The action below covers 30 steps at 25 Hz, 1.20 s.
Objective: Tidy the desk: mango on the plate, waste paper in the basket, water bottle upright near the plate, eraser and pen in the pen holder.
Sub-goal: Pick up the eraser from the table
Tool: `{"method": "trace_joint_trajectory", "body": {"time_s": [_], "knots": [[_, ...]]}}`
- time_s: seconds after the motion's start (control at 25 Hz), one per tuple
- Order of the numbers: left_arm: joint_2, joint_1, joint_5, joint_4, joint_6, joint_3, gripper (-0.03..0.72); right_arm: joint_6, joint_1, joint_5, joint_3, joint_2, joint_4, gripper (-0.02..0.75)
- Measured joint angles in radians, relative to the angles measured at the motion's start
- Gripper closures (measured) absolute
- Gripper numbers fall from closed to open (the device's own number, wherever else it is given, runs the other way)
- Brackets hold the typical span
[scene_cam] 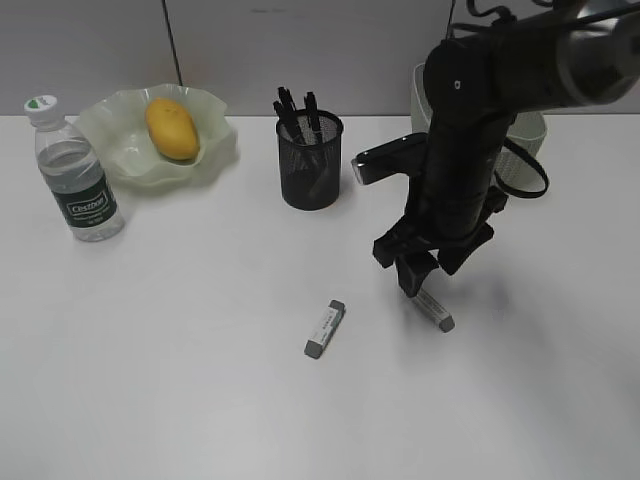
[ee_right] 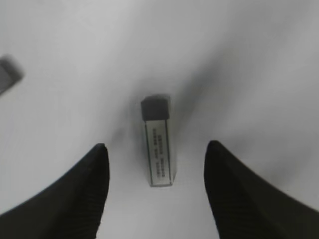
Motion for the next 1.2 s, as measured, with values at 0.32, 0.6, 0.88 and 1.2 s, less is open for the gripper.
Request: {"method": "trace_joint_trajectory", "body": {"time_s": [0.32, 0.6, 0.88, 1.2], "knots": [[0.0, 0.0, 0.0, 0.0, 0.0, 0.0, 0.295, -0.01, 0.01, -0.006, -0.029, 0.084, -0.001, 0.271], [0.0, 0.0, 0.0, 0.0, 0.0, 0.0, 0.295, -0.011, 0.01, -0.021, -0.035, 0.111, -0.001, 0.378], [0.0, 0.0, 0.0, 0.0, 0.0, 0.0, 0.296, -0.016, 0.011, -0.02, -0.044, 0.117, -0.007, 0.564], [0.0, 0.0, 0.0, 0.0, 0.0, 0.0, 0.297, -0.016, 0.011, -0.037, -0.115, 0.083, -0.022, 0.564]]}}
